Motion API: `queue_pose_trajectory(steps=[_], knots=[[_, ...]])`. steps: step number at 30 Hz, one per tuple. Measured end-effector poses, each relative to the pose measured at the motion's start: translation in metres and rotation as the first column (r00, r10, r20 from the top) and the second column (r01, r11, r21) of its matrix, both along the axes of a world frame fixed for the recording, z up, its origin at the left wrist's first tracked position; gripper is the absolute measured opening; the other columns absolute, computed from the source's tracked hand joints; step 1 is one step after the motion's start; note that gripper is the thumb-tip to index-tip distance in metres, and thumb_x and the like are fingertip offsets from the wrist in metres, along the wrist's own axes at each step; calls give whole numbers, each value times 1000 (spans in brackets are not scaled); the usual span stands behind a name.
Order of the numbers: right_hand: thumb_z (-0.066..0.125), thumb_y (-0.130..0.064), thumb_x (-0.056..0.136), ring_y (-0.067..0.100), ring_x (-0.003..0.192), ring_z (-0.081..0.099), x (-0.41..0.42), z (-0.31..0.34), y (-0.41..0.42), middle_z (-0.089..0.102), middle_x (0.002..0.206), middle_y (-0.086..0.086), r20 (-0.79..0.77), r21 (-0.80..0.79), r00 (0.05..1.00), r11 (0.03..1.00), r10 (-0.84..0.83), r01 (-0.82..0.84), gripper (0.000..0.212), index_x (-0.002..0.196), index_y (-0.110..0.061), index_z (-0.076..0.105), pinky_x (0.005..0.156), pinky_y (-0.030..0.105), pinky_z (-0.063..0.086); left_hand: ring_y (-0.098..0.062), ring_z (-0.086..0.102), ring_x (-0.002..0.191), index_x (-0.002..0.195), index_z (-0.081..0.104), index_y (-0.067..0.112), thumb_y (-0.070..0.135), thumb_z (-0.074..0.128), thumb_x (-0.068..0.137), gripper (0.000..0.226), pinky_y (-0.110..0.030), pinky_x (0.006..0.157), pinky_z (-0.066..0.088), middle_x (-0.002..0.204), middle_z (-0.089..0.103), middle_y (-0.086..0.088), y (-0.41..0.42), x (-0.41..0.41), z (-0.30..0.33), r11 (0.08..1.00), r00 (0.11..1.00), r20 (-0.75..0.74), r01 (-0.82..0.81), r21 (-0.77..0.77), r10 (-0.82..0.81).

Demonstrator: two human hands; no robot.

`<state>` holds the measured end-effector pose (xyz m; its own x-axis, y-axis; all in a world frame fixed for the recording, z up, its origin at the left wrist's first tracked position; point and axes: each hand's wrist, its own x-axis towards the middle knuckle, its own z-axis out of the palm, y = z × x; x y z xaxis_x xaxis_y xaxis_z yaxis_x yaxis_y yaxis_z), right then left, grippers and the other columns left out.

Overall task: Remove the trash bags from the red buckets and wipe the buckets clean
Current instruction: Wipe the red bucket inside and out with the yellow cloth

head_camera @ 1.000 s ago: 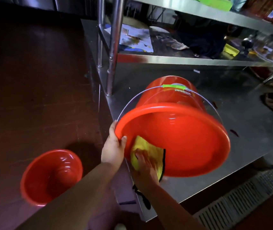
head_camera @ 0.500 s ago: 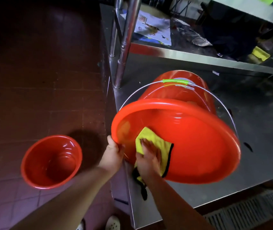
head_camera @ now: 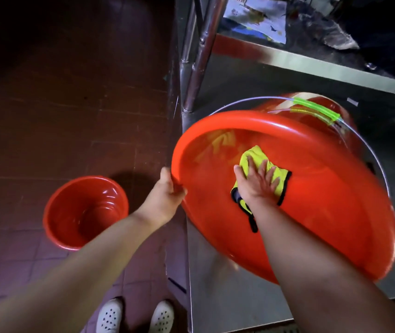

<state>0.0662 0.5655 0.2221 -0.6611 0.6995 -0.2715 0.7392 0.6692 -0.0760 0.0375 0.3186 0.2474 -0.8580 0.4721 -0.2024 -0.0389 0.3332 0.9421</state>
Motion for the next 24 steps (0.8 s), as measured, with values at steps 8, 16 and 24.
queue_pose_trajectory(steps=[8, 16, 24], knots=[[29, -48, 97, 28, 145, 6, 37, -3, -72, 8, 158, 5, -168, 15, 982, 996, 91, -89, 58, 149, -35, 9, 115, 48, 6, -28, 60, 85, 99, 38, 19, 22, 49, 82, 21, -55, 88, 49, 86, 57, -6, -2, 25, -15, 996, 987, 160, 2, 86, -15], [16, -55, 82, 20, 146, 7, 89, -6, -147, 12, 157, -3, -239, 61, 939, 969, 247, -239, 65, 144, -41, 0, 115, 37, 3, -8, 48, 73, 103, 34, 9, 4, 48, 93, 18, -21, 66, 34, 80, 50, 3, -4, 27, -3, 998, 999, 27, 42, 42, -44], [32, -46, 95, 13, 145, 2, 32, 0, -64, 4, 159, -6, -124, -7, 974, 982, 188, -190, 58, 147, -43, 6, 116, 36, 2, 9, 49, 71, 92, 36, 26, 2, 47, 93, 27, -10, 70, 39, 81, 48, 12, -30, -7, 19, 986, 963, -242, 146, 85, -121]])
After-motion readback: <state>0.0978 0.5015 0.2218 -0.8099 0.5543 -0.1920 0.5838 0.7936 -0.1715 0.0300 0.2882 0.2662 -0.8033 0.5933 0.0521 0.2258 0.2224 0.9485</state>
